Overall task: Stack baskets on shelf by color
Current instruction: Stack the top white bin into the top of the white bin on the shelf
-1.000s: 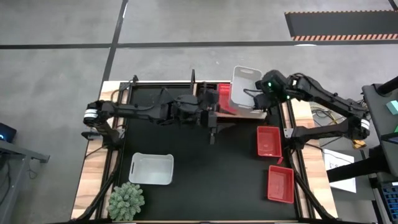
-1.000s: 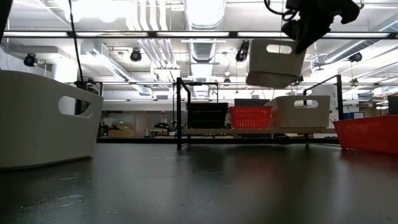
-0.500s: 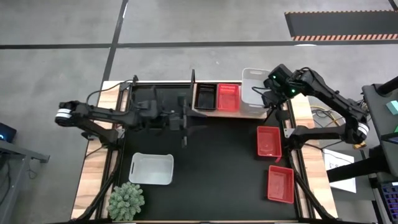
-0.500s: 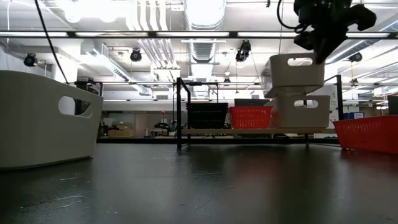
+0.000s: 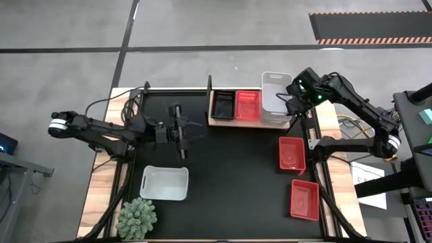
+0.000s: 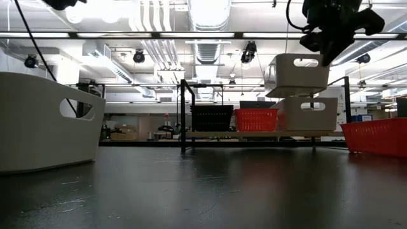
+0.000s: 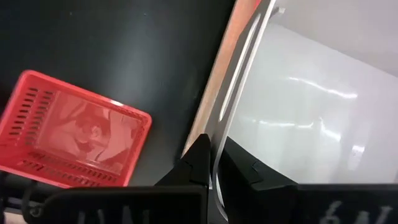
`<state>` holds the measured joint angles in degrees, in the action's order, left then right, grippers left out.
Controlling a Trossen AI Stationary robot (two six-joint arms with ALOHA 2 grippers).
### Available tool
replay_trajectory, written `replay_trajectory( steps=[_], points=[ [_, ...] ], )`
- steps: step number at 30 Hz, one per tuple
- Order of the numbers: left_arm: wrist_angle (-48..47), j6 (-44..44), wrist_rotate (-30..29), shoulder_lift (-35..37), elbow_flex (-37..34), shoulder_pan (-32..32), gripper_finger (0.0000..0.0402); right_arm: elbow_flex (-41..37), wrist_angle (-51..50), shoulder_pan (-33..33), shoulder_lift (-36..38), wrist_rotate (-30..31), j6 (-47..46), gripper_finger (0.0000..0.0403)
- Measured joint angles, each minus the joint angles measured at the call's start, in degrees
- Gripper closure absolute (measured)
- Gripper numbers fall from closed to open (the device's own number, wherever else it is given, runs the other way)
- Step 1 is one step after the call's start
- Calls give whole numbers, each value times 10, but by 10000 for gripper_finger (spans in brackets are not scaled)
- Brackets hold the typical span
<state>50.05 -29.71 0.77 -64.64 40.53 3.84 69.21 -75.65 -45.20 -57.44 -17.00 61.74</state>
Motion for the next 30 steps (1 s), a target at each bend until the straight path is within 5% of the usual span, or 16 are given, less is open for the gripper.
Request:
replay_trajectory(
  steps=[30],
  points=[
    [2, 6, 6, -2, -6, 0, 259, -71, 40, -51, 1, -3, 40, 394]
  ],
)
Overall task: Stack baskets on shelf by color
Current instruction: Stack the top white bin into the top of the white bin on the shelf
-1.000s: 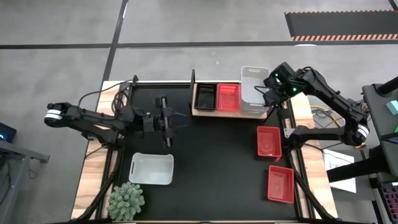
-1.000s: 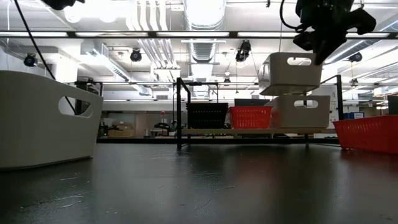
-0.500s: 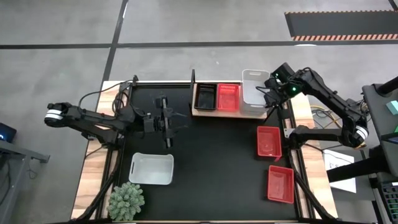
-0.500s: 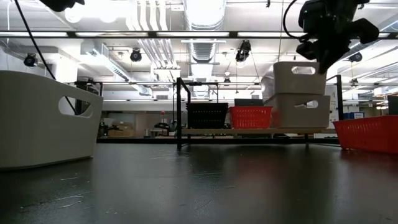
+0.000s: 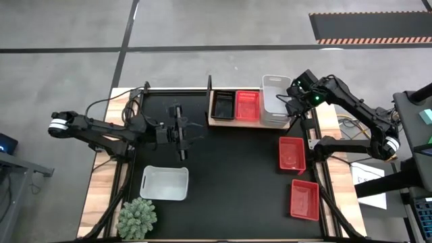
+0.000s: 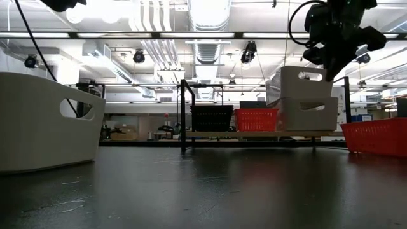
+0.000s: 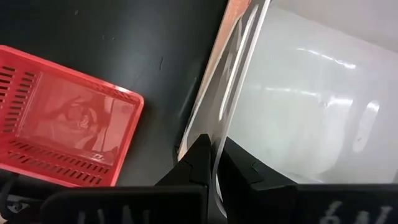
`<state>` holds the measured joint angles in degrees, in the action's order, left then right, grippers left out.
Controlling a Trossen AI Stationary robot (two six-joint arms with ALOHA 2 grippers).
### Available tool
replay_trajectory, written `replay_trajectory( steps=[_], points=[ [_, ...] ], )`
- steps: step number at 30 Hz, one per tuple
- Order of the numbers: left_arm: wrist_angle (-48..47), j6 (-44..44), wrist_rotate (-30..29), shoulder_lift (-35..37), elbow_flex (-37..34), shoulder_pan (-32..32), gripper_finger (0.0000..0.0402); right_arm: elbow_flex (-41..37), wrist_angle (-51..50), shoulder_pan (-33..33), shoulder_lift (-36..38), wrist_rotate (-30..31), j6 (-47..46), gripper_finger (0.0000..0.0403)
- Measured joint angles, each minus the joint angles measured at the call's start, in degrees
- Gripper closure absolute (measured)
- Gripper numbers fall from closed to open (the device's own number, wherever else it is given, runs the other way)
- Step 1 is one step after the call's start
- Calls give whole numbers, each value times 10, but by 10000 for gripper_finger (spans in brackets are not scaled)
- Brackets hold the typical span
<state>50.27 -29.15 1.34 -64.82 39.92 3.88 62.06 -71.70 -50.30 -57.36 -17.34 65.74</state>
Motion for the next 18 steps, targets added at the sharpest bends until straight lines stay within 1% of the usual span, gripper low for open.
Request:
replay_trajectory(
  steps=[4, 10, 18],
  points=[
    [-1, 0, 0, 0, 0, 0, 259, 9, -2, 0, 4, 14, -6, 394],
    [-2, 0, 0, 0, 0, 0, 259, 27, -13, 0, 14, 15, -12, 394],
    [-2, 0, 0, 0, 0, 0, 259, 23, -16, 0, 14, 26, -28, 394]
  ],
)
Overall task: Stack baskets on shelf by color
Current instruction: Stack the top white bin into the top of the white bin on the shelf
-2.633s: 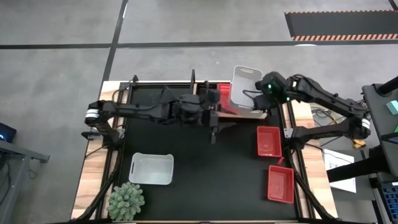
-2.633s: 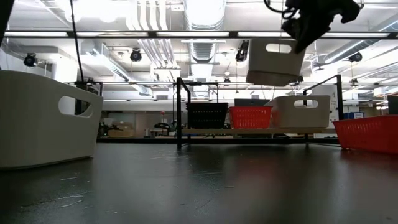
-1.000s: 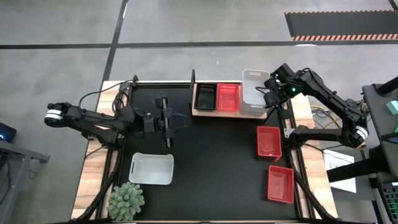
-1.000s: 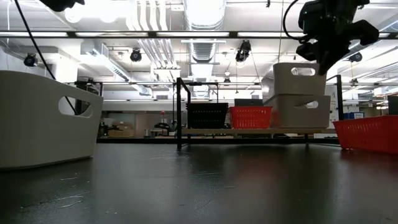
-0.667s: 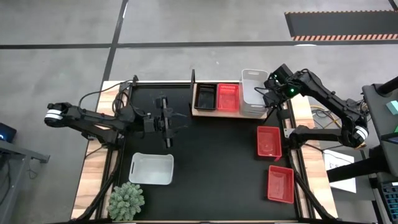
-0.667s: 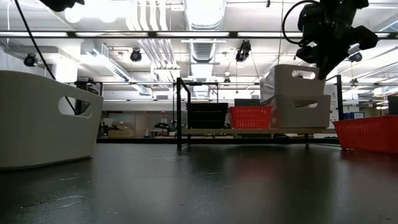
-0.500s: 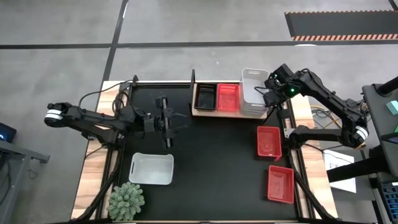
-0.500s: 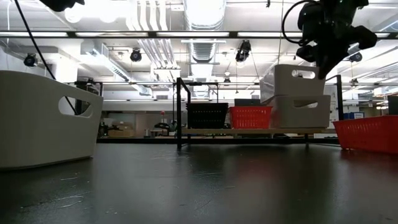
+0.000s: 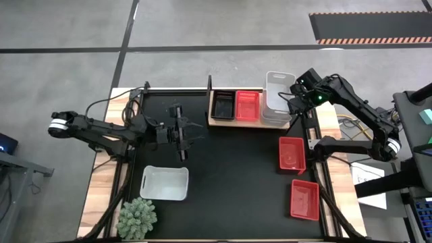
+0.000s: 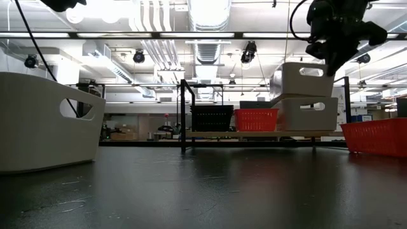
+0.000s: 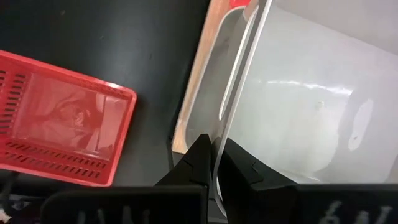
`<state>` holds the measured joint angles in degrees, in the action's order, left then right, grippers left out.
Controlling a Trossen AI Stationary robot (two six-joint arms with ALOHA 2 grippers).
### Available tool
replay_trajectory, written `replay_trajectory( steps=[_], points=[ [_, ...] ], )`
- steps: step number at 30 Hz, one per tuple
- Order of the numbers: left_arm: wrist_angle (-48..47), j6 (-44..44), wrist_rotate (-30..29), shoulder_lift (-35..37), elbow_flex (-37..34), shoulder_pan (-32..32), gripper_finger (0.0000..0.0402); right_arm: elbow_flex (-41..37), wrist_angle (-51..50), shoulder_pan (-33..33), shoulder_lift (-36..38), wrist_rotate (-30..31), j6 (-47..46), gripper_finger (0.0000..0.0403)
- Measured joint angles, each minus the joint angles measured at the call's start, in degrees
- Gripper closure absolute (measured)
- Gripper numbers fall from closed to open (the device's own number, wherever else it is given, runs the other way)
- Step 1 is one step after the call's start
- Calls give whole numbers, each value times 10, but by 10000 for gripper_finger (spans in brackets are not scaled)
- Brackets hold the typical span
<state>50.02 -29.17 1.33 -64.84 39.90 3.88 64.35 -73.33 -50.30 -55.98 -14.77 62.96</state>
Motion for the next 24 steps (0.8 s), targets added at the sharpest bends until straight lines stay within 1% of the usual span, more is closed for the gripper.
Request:
replay_trajectory(
  steps=[17, 21, 24],
  points=[
    [0, 0, 0, 0, 0, 0, 259, -28, 9, 0, -1, 0, -4, 394],
    [0, 0, 0, 0, 0, 0, 259, -28, 23, 0, -1, 0, -16, 394],
    [0, 0, 0, 0, 0, 0, 259, -28, 21, 0, -1, 9, -16, 394]
  ],
)
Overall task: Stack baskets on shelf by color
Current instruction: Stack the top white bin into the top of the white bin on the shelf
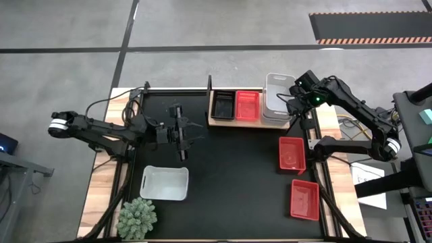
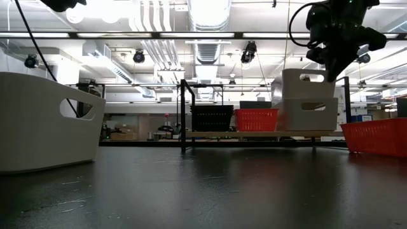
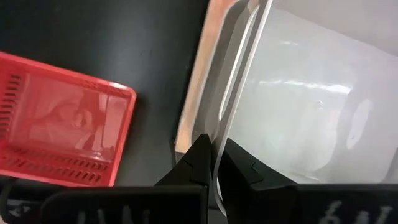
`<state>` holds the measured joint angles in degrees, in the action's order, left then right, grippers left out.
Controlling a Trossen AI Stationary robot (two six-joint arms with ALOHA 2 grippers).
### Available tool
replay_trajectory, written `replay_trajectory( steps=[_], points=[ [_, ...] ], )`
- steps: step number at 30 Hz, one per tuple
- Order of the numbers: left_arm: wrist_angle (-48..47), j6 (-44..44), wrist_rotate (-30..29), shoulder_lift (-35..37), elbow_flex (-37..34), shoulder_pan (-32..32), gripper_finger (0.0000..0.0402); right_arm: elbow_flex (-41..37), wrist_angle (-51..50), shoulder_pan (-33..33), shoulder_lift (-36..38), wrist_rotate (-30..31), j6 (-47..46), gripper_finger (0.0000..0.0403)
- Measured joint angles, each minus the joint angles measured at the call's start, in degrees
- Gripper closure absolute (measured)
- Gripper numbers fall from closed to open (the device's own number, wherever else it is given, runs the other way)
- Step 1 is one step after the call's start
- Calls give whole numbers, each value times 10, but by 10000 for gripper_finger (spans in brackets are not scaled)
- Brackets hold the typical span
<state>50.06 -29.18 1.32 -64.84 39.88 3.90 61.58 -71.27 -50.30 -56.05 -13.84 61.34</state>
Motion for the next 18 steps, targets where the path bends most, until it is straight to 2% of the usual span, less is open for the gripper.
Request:
replay_trajectory(
  steps=[6, 18],
  points=[
    [0, 0, 0, 0, 0, 0, 259, 0, 2, 0, 0, 27, 1, 394],
    [0, 0, 0, 0, 0, 0, 259, 0, 1, 0, 0, 29, -16, 394]
  ],
)
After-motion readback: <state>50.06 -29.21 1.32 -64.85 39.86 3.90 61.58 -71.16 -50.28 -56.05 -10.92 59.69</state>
